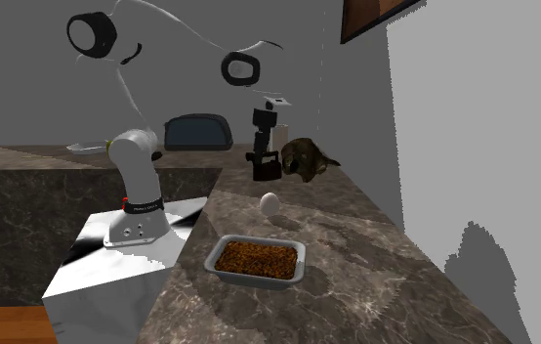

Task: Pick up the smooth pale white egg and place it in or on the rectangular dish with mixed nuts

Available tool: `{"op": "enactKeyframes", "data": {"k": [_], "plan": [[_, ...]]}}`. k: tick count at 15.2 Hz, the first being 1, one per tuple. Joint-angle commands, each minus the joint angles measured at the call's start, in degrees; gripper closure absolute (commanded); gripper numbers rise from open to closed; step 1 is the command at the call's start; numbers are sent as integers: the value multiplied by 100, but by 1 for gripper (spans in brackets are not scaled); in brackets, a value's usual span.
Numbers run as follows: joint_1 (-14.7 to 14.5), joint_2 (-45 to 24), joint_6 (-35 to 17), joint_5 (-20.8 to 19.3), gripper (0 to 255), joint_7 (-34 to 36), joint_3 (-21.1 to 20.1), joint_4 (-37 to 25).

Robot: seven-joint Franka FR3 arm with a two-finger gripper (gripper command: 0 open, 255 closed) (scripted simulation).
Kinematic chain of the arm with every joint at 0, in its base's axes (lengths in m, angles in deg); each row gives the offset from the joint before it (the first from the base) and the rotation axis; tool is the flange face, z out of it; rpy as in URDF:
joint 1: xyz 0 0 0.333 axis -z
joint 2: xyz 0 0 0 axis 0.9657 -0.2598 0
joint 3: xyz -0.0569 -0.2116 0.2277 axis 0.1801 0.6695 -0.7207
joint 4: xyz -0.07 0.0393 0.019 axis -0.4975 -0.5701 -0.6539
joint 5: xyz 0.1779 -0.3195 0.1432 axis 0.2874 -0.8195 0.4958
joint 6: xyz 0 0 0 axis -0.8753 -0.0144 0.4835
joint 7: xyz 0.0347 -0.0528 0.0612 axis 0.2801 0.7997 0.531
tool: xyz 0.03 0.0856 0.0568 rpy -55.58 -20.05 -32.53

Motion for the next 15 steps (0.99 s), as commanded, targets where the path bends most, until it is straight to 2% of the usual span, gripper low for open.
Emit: {"op": "enactKeyframes", "data": {"k": [1, 9, 15], "plan": [[91, -342, -187, 159, 0, -53, 196, -89], [478, -1794, -702, 1076, 0, -447, 819, -605], [463, -1960, -1155, 1201, 0, -531, 785, -296]]}}
